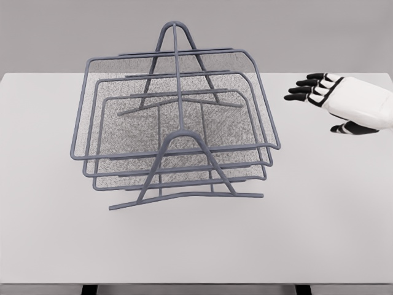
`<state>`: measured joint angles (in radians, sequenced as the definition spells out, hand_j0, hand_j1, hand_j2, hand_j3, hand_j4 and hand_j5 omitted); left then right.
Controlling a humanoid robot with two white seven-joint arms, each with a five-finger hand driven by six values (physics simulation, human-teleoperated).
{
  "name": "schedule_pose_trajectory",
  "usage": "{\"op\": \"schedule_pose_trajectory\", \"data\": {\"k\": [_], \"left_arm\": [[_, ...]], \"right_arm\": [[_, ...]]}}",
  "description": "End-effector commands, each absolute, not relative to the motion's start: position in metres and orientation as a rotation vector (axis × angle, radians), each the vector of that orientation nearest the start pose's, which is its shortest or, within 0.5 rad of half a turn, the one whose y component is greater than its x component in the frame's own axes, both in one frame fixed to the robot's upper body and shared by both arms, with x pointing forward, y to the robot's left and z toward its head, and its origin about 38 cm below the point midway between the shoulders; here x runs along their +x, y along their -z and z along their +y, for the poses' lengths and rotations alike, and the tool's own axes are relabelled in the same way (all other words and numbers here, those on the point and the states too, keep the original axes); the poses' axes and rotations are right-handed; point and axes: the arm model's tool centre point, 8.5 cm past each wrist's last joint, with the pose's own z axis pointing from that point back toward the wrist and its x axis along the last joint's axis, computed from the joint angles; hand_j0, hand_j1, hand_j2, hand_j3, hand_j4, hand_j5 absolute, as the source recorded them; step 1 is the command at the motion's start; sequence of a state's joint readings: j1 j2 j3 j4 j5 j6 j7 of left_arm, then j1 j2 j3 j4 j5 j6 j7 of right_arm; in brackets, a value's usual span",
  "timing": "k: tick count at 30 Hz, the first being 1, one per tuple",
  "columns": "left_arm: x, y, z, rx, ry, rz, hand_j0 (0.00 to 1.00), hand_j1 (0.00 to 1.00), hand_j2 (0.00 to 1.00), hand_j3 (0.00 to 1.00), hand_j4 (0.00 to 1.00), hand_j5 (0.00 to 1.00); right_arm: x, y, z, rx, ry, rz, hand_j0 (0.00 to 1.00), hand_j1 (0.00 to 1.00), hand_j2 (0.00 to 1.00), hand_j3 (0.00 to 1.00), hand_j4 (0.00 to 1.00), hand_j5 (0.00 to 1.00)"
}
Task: Pull out the upper folder box with right arm
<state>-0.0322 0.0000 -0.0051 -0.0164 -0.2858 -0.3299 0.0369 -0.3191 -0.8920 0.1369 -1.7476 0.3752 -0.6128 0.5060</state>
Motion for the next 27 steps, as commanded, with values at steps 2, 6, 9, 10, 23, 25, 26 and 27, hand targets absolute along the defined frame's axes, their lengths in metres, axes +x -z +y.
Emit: {"op": "schedule_pose_trajectory", "data": {"k": [2,6,9,10,23,25,26,27], "left_arm": [[0.060,0.255,0.264,0.081,0.298,-0.369,1.00,1.00,1.00,1.00,1.00,1.00],[0.060,0.255,0.264,0.081,0.298,-0.369,1.00,1.00,1.00,1.00,1.00,1.00],[0.060,0.255,0.264,0.081,0.298,-0.369,1.00,1.00,1.00,1.00,1.00,1.00],[0.060,0.255,0.264,0.081,0.298,-0.369,1.00,1.00,1.00,1.00,1.00,1.00],[0.060,0.255,0.264,0.081,0.298,-0.369,1.00,1.00,1.00,1.00,1.00,1.00],[0.060,0.255,0.264,0.081,0.298,-0.369,1.00,1.00,1.00,1.00,1.00,1.00],[0.060,0.255,0.264,0.081,0.298,-0.369,1.00,1.00,1.00,1.00,1.00,1.00],[0.060,0.255,0.264,0.081,0.298,-0.369,1.00,1.00,1.00,1.00,1.00,1.00]], "right_arm": [[0.373,-0.283,-0.333,0.847,2.729,2.234,1.00,1.00,1.00,1.00,1.00,1.00],[0.374,-0.281,-0.329,0.861,2.752,2.169,1.00,1.00,1.00,1.00,1.00,1.00],[0.388,-0.297,-0.303,0.800,2.711,2.111,1.00,1.00,1.00,1.00,1.00,1.00],[0.393,-0.297,-0.295,0.765,2.718,2.091,1.00,1.00,1.00,1.00,1.00,1.00],[0.410,-0.261,-0.278,0.539,2.877,2.022,1.00,1.00,1.00,1.00,1.00,1.00],[0.410,-0.261,-0.277,0.536,2.874,2.023,1.00,1.00,1.00,1.00,1.00,1.00],[0.410,-0.263,-0.276,0.540,2.867,2.025,1.00,1.00,1.00,1.00,1.00,1.00],[0.412,-0.271,-0.275,0.561,2.846,2.025,1.00,1.00,1.00,1.00,1.00,1.00]]}}
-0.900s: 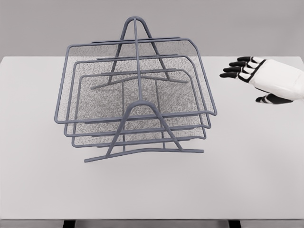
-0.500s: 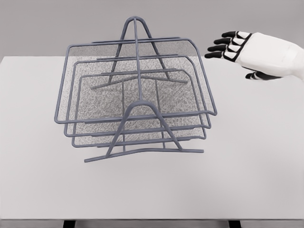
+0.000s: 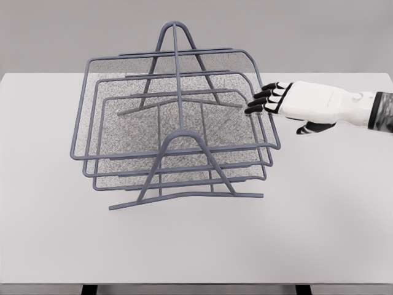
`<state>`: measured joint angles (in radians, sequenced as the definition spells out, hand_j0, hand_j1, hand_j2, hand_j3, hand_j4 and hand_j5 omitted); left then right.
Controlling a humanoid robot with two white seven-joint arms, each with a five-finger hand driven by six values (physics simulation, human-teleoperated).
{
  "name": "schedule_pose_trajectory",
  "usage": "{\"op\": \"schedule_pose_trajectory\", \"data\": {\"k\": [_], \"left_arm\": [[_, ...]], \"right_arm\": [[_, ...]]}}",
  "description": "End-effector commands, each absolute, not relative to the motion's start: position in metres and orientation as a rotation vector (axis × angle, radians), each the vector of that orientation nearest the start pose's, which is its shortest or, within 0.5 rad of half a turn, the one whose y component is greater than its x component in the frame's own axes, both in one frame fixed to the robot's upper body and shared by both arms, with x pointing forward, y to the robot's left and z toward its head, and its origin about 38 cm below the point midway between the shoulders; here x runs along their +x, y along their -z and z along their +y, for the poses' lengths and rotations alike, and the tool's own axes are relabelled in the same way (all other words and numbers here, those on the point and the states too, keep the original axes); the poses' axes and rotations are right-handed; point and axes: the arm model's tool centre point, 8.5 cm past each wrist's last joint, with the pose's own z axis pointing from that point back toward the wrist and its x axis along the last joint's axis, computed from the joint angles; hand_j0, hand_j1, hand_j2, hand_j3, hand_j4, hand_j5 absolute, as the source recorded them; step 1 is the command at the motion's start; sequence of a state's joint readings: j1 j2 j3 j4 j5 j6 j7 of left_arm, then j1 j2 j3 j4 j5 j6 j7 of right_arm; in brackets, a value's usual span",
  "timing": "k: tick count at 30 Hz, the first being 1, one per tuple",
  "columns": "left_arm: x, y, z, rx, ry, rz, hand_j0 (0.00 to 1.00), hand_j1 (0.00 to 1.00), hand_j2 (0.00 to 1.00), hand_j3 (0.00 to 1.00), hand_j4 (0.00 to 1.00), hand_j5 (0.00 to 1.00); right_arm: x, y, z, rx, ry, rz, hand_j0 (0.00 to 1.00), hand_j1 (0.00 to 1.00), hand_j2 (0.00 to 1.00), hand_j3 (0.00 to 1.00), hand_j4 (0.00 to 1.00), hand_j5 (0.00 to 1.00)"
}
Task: Pull out the upper folder box with right arm
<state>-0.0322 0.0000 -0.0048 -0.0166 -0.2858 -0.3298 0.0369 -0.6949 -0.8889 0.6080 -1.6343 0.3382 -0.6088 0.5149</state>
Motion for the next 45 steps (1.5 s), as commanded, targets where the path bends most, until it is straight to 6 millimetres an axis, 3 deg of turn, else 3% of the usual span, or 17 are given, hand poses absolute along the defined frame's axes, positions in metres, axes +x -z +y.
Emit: {"op": "schedule_pose_trajectory", "data": {"k": [1,10,15,45], "left_arm": [[0.060,0.255,0.264,0.081,0.298,-0.369,1.00,1.00,1.00,1.00,1.00,1.00],[0.060,0.255,0.264,0.081,0.298,-0.369,1.00,1.00,1.00,1.00,1.00,1.00],[0.060,0.255,0.264,0.081,0.298,-0.369,1.00,1.00,1.00,1.00,1.00,1.00],[0.060,0.255,0.264,0.081,0.298,-0.369,1.00,1.00,1.00,1.00,1.00,1.00]], "right_arm": [[0.413,-0.274,-0.274,0.566,2.834,2.026,1.00,1.00,1.00,1.00,1.00,1.00],[0.415,-0.274,-0.260,0.536,2.799,2.053,1.00,1.00,1.00,1.00,1.00,1.00],[0.414,-0.261,-0.261,0.504,2.844,2.021,1.00,1.00,1.00,1.00,1.00,1.00],[0.411,-0.275,-0.330,0.706,3.013,1.887,1.00,1.00,1.00,1.00,1.00,1.00]]}}
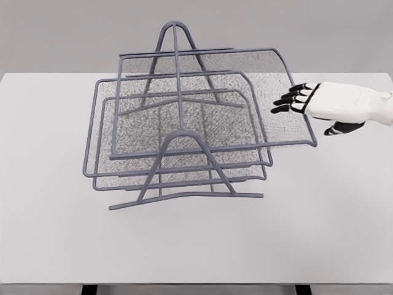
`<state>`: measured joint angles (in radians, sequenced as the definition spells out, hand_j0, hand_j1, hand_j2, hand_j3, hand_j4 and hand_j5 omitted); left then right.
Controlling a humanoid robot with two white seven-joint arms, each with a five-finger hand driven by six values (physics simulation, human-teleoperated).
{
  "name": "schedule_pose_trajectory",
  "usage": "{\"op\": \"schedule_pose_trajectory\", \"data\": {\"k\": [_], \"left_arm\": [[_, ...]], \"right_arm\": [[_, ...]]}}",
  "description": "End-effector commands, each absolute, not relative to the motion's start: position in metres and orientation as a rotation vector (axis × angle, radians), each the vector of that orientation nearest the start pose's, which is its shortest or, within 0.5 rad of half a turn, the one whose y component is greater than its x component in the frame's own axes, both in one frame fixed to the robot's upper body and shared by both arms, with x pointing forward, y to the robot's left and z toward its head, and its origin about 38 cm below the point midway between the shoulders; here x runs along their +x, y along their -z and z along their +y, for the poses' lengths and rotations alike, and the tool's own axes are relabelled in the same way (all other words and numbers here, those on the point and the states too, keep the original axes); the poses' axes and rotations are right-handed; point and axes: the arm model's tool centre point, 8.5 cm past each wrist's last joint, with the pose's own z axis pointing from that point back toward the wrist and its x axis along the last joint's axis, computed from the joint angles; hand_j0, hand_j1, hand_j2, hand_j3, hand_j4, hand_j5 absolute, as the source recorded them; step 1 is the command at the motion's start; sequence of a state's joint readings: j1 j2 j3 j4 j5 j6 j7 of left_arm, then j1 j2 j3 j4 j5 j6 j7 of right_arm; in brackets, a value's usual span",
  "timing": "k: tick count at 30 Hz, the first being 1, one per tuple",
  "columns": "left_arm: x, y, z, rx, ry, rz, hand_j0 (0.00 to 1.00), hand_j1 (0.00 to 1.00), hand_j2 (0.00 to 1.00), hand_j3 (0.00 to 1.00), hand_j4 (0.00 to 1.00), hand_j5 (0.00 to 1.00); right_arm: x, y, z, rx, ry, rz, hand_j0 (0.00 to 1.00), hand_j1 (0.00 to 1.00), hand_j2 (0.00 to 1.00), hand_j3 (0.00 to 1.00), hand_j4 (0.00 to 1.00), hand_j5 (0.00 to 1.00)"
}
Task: Pull out the upper folder box with right arm
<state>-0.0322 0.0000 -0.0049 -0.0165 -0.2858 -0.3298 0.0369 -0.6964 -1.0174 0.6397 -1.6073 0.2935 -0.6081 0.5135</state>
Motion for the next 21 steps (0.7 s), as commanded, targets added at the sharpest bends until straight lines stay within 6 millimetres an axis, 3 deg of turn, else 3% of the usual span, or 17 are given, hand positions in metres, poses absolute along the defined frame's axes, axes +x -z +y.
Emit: {"op": "schedule_pose_trajectory", "data": {"k": [1,10,21], "left_arm": [[0.060,0.255,0.264,0.081,0.298,-0.369,1.00,1.00,1.00,1.00,1.00,1.00],[0.060,0.255,0.264,0.081,0.298,-0.369,1.00,1.00,1.00,1.00,1.00,1.00],[0.060,0.255,0.264,0.081,0.298,-0.369,1.00,1.00,1.00,1.00,1.00,1.00]], "right_arm": [[0.410,-0.277,-0.335,0.722,3.024,1.872,1.00,1.00,1.00,1.00,1.00,1.00],[0.412,-0.278,-0.347,0.765,3.048,1.871,1.00,1.00,1.00,1.00,1.00,1.00],[0.410,-0.303,-0.361,0.868,3.012,1.870,1.00,1.00,1.00,1.00,1.00,1.00]]}}
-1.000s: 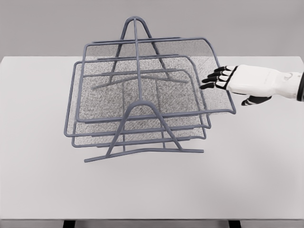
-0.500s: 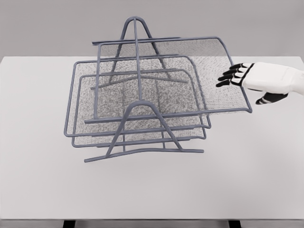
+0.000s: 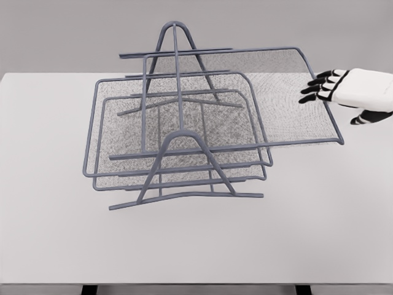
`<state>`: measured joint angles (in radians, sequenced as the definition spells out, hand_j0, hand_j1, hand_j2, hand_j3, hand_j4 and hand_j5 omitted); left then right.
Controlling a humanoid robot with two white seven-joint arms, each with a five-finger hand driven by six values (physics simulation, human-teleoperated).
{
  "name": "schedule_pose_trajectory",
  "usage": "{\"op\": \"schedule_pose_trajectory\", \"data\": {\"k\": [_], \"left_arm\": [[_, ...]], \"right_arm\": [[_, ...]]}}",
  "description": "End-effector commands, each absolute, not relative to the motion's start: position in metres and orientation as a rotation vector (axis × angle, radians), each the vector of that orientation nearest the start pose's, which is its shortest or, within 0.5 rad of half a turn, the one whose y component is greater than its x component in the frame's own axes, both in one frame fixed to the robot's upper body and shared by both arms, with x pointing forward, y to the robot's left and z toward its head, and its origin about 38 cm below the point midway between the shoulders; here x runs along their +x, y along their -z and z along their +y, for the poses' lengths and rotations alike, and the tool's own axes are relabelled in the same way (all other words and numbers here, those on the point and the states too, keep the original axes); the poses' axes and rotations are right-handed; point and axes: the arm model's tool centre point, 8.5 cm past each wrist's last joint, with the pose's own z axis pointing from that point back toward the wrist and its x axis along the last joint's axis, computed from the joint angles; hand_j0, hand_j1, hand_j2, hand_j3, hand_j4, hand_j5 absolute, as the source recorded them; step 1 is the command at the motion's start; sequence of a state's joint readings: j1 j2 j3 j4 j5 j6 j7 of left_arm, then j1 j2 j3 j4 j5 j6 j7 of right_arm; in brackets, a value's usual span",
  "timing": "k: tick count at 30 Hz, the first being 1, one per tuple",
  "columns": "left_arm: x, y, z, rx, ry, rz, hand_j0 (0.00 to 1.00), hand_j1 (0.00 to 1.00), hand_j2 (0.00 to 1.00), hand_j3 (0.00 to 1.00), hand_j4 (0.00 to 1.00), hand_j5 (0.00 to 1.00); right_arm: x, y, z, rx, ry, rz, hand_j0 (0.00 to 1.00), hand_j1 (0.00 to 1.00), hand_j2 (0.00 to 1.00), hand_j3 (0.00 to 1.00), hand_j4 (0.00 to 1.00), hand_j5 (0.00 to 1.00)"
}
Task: Pull out the upper folder box with right arm
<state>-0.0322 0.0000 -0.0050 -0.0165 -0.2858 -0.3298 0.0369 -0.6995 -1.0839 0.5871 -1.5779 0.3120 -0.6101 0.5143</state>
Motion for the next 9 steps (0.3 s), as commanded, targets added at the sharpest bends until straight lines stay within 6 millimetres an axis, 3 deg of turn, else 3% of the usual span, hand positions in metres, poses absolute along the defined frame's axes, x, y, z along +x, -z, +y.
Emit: {"op": "schedule_pose_trajectory", "data": {"k": [1,9], "left_arm": [[0.060,0.255,0.264,0.081,0.298,-0.369,1.00,1.00,1.00,1.00,1.00,1.00],[0.060,0.255,0.264,0.081,0.298,-0.369,1.00,1.00,1.00,1.00,1.00,1.00]], "right_arm": [[0.409,-0.309,-0.364,-0.646,-2.169,-1.347,1.00,1.00,1.00,1.00,1.00,1.00],[0.407,-0.320,-0.367,-0.630,-2.131,-1.393,1.00,1.00,1.00,1.00,1.00,1.00]]}}
